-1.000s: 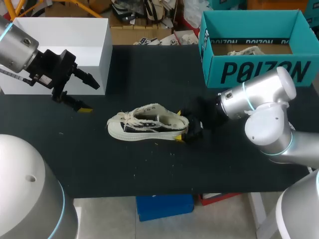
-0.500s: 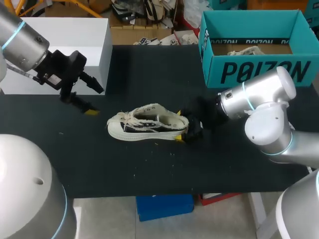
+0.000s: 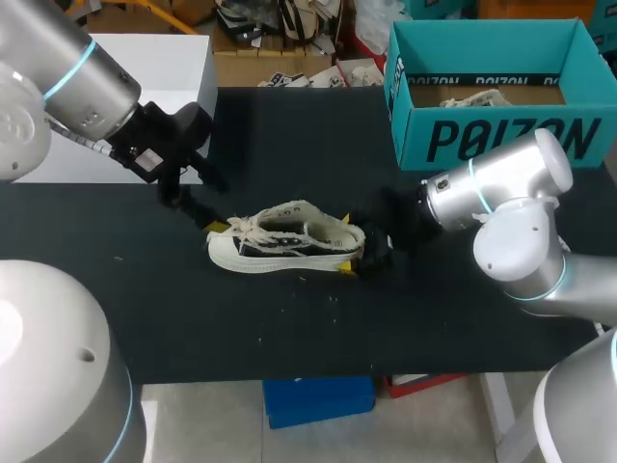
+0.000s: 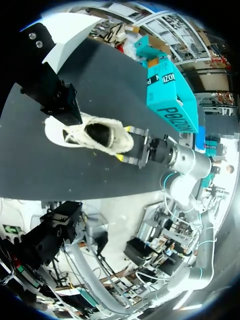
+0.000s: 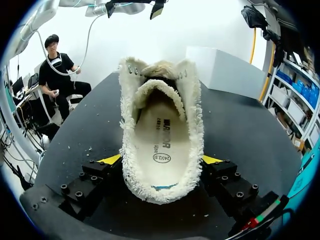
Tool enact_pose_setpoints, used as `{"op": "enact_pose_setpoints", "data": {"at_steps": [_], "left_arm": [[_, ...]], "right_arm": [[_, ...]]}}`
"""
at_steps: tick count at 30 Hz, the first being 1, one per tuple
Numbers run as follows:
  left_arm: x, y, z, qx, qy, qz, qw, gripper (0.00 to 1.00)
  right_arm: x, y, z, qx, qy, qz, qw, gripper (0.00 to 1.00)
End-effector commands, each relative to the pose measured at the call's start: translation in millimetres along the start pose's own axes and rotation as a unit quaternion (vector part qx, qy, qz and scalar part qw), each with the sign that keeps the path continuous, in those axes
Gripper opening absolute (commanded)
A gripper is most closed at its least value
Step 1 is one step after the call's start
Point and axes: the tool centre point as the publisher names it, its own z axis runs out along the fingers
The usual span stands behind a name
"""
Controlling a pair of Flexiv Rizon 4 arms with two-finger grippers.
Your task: Take the shoe out of the shoebox, open the shoe tongue, remove and reinsert the insole, then place the shoe into the shoebox
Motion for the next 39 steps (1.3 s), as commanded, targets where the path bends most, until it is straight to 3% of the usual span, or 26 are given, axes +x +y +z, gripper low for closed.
{"op": "enact_pose_setpoints", "data": {"at_steps": [1, 4, 8, 12, 14, 19, 21, 34, 39], "left_arm": [[-0.2, 2, 0, 0.0, 0.0, 0.001, 1.0, 1.0], [-0.6, 4, 0, -0.007, -0.005, -0.012, 1.0, 1.0], [-2.3, 3, 6, -0.024, -0.026, -0.117, 0.992, 1.0], [0.8, -9, 14, 0.012, 0.005, -0.211, 0.977, 1.0], [2.5, -16, 22, 0.0, -0.002, -0.227, 0.974, 1.0], [-1.4, -22, 39, -0.02, -0.029, -0.329, 0.944, 1.0], [-2.7, -25, 40, 0.005, -0.035, -0.332, 0.943, 1.0], [-2.7, -25, 40, 0.005, -0.035, -0.332, 0.943, 1.0], [-0.9, -23, 50, -0.042, -0.09, -0.396, 0.913, 1.0]], "right_arm": [[0.0, 0.4, 2, 0.0, -0.001, 0.001, 1.0, 0.0], [0.0, 0.4, 2, 0.0, -0.001, 0.001, 1.0, 0.0], [0.0, 0.4, 2, 0.0, -0.001, 0.001, 1.0, 0.0], [0.0, 0.4, 2, 0.0, -0.001, 0.001, 1.0, 0.0], [0.0, 0.4, 2, 0.0, -0.001, 0.001, 1.0, 0.0], [0.0, 0.4, 2, 0.0, -0.001, 0.001, 1.0, 0.0], [0.0, 0.4, 2, 0.0, -0.001, 0.001, 1.0, 0.0], [0.0, 0.4, 2, 0.0, -0.001, 0.001, 1.0, 0.0], [0.0, 0.4, 2, 0.0, -0.001, 0.001, 1.0, 0.0]]}}
